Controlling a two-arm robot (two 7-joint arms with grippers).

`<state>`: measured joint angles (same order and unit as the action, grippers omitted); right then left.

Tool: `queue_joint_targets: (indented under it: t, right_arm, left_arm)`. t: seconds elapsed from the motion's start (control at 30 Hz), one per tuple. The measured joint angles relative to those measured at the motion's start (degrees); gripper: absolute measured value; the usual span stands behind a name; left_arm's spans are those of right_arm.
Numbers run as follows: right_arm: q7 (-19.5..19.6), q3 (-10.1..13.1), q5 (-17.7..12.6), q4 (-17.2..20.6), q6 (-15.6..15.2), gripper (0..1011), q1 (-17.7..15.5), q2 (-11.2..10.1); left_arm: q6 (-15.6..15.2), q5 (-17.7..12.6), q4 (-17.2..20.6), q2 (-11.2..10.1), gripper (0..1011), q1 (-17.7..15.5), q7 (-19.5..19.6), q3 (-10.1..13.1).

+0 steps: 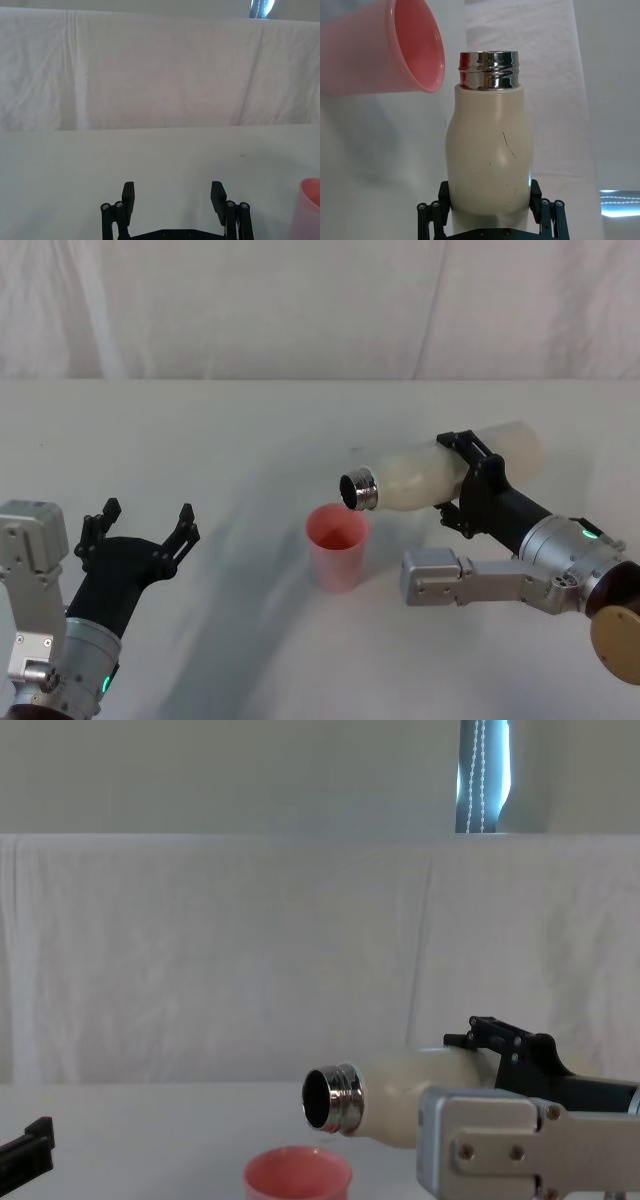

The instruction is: Grasp the thermos with one hand and pour water into the cup lid.

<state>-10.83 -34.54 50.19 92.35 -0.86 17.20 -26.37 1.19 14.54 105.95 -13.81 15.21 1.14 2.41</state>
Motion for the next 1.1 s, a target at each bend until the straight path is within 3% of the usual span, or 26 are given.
queue_joint_targets:
  t: [1.1]
  right_arm:
    - [2.0, -0.7, 3.6, 0.4, 0.0, 951, 0.4, -0.9]
  left_arm:
    - [0.0, 0.0, 0.0, 0.0, 1001, 0.0, 0.0, 0.0]
